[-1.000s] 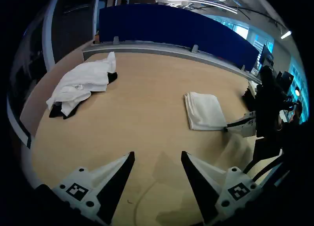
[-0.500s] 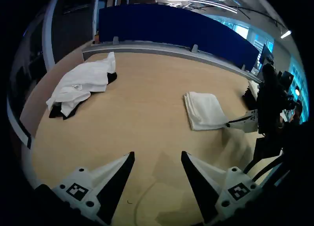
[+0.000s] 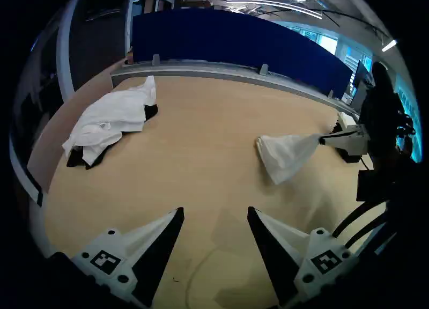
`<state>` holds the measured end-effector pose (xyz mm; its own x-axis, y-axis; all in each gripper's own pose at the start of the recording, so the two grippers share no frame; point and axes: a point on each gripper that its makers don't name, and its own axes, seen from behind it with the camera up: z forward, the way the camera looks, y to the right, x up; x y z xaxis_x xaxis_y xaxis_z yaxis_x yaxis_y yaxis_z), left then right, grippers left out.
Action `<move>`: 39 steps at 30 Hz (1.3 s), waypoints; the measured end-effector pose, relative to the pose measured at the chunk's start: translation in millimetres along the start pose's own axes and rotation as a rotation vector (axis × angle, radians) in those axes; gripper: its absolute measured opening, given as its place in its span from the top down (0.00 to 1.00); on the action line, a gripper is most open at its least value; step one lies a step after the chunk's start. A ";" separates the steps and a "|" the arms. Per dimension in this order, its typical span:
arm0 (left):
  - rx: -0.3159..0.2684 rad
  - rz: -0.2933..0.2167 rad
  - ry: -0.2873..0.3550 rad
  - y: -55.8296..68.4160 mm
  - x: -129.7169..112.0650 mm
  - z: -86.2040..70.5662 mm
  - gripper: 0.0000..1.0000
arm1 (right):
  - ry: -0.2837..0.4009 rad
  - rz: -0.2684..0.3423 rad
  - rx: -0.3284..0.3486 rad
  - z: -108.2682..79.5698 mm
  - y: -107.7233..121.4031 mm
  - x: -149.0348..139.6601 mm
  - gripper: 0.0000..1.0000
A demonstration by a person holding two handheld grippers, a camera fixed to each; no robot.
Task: Fold towel
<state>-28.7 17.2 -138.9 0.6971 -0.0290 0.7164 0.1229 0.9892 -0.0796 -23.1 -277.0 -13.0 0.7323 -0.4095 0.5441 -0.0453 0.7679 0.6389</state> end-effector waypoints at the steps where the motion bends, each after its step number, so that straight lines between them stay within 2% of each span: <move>1: 0.000 0.000 0.003 0.3 1.4 -0.4 0.12 | 0.020 -0.005 -0.002 -4.7 0.9 10.7 0.99; 7: -0.005 0.000 0.017 2.9 9.0 -0.9 0.13 | 0.109 -0.027 -0.011 -31.3 6.6 63.7 0.99; 12: -0.012 0.005 0.030 6.1 16.1 -1.0 0.13 | 0.143 -0.044 -0.022 -50.4 13.6 88.7 0.99; 27: -0.032 0.019 0.050 18.5 29.6 -1.5 0.13 | 0.185 -0.007 -0.082 -88.6 55.0 109.6 0.99; 33: -0.034 0.019 0.050 19.2 28.3 -2.7 0.13 | 0.196 0.011 -0.118 -101.5 84.8 116.4 0.99; 39: -0.029 0.012 0.051 17.8 27.8 -3.8 0.13 | 0.198 0.025 -0.169 -115.7 124.5 121.6 0.99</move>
<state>-4.4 33.5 -123.0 0.7337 -0.0253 0.6791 0.1347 0.9849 -0.1088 138.9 -174.2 69.8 0.8518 -0.2980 0.4308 0.0372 0.8547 0.5177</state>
